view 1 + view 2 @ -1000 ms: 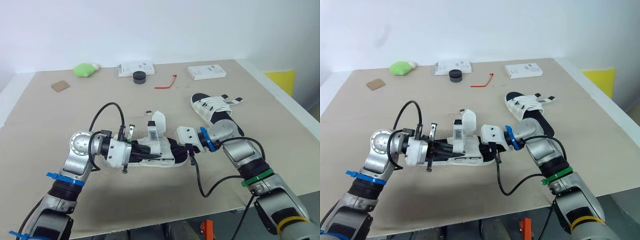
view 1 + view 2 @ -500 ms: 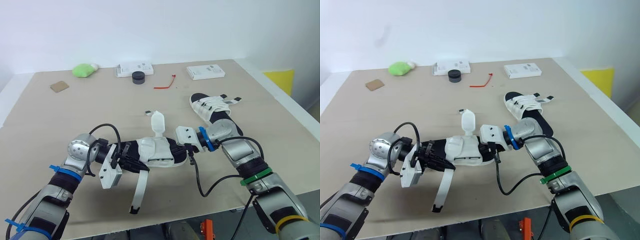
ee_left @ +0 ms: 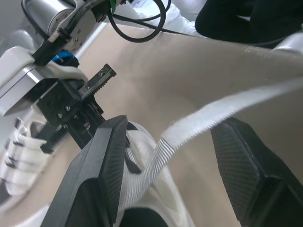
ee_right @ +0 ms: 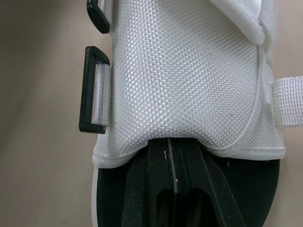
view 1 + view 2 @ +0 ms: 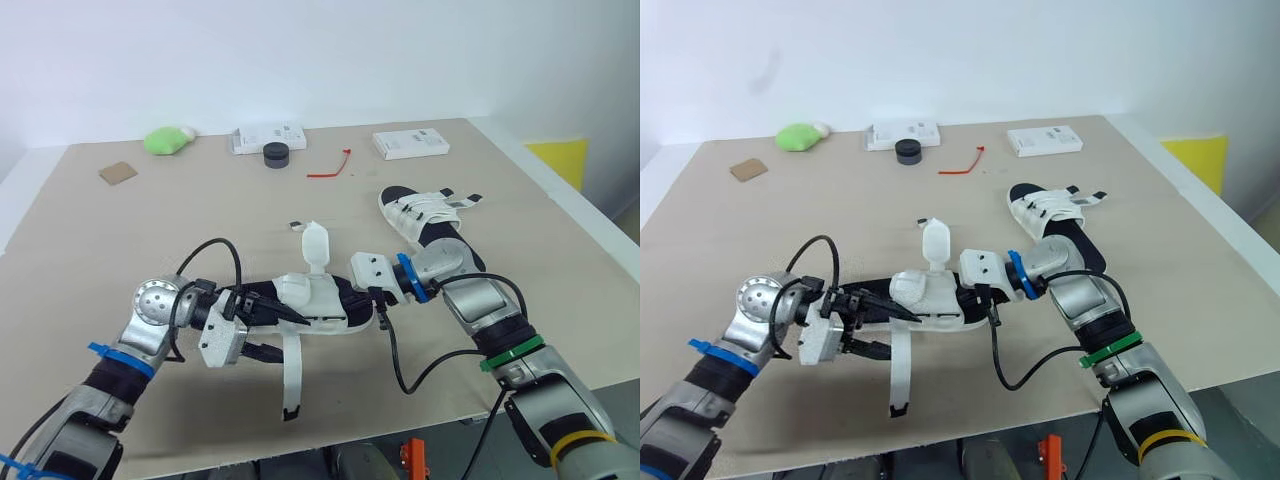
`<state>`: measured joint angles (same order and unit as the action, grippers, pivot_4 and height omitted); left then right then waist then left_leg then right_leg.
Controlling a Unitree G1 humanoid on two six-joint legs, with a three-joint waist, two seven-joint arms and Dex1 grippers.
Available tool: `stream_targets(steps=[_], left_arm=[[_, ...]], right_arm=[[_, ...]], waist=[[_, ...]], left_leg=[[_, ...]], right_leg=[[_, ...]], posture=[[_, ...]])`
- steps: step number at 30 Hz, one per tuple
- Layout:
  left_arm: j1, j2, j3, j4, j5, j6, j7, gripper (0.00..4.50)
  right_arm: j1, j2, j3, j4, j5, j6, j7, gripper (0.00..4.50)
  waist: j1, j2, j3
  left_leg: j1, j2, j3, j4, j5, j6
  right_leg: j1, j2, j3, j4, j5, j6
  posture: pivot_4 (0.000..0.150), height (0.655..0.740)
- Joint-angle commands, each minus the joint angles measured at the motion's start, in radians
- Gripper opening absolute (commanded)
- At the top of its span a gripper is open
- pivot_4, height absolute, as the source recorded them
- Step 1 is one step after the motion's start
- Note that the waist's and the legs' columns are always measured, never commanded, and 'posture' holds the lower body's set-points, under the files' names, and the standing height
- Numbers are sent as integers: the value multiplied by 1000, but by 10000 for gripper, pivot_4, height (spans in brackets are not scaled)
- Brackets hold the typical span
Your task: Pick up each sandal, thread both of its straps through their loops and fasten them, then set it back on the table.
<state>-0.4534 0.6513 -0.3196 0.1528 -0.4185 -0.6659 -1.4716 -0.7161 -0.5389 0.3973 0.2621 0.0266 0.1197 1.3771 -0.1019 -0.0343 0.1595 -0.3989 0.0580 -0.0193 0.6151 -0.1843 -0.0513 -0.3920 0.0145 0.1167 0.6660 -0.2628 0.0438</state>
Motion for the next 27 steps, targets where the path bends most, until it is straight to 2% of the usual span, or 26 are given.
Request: stream_targets(steps=[1, 4, 9, 11, 14, 17, 21, 23, 27], left_arm=[[21, 91, 63, -135, -71, 143, -11, 27677], [36, 143, 109, -193, -99, 258, 11, 27677], [79, 310, 196, -314, -241, 755, 111, 27677], [115, 392, 236, -365, -377, 1018, 158, 27677], [151, 457, 287, -431, -543, 1311, 246, 27677], [208, 475, 346, -493, -727, 1538, 356, 27677], [326, 466, 406, -578, -889, 1706, 497, 27677], [379, 435, 411, -620, -926, 1738, 583, 27677], [419, 361, 399, -675, -914, 1744, 700, 27677]], right_arm=[[42, -4, 79, 65, -78, 18, 4, 0], [39, -4, 76, 68, -77, 14, 4, 0], [38, -3, 73, 66, -72, 16, 6, 0], [38, -1, 72, 62, -71, 19, 7, 0], [39, 6, 71, 54, -69, 28, 8, 0], [40, 12, 72, 44, -67, 37, 8, 0], [40, 20, 74, 36, -65, 46, 9, 0], [38, 27, 76, 35, -65, 50, 8, 0], [34, 34, 78, 29, -65, 59, 7, 0]], waist=[[0, 0, 0], [0, 0, 0], [-1, -1, 2], [-2, -1, 2], [-1, -3, 3], [-2, -4, 3], [-3, -5, 3], [-4, -5, 3], [-3, -6, 3]], left_leg=[[0, 0, 0, 0, 0, 0], [0, 0, 1, -1, 0, 0], [0, 1, 1, -1, 0, 0], [0, 2, 1, -3, 0, 0], [0, 2, 1, -5, 0, 0], [0, 3, 2, -7, 0, 0], [1, 4, 2, -11, 0, 0], [2, 4, 1, -12, 0, 0], [4, 5, 1, -13, 0, -1]], right_leg=[[0, 0, 0, 0, 0, 0], [-1, 0, 0, 0, 0, -1], [-2, -1, 0, 0, 0, -1], [-6, 0, -1, 0, -1, -1], [-10, -1, -3, 0, -2, -3], [-12, -1, -4, 0, -2, -4], [-13, 1, -4, 0, -3, -5], [-13, 2, -4, 0, -3, -6], [-12, 2, -4, 0, -3, -8]], posture=[[1500, 7400], [1500, 7400], [1500, 7400], [1500, 7400], [1500, 7400], [1500, 7400], [1500, 7400], [1500, 7400], [1500, 7400]])
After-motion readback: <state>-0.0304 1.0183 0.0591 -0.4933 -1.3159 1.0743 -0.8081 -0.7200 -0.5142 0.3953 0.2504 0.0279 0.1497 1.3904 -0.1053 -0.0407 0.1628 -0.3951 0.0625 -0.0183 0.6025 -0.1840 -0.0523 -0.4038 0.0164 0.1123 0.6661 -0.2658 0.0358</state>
